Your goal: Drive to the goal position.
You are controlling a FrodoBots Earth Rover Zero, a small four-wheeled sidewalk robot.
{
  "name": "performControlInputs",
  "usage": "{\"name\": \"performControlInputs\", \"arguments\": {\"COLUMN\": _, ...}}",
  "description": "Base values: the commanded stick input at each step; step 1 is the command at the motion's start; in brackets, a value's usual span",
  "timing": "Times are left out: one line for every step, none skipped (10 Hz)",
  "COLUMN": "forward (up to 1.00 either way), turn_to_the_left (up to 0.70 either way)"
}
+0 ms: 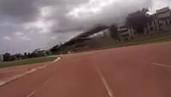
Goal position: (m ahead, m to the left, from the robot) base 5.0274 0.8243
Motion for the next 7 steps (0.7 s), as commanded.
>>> {"name": "performControlInputs", "arguments": {"forward": 0.45, "turn_to_the_left": 0.0}}
{"name": "performControlInputs", "arguments": {"forward": 0.45, "turn_to_the_left": 0.0}}
{"name": "performControlInputs", "arguments": {"forward": 0.45, "turn_to_the_left": 0.0}}
{"name": "performControlInputs", "arguments": {"forward": 0.45, "turn_to_the_left": 0.0}}
{"name": "performControlInputs", "arguments": {"forward": 0.45, "turn_to_the_left": 0.0}}
{"name": "performControlInputs", "arguments": {"forward": 0.45, "turn_to_the_left": 0.0}}
{"name": "performControlInputs", "arguments": {"forward": 0.45, "turn_to_the_left": 0.0}}
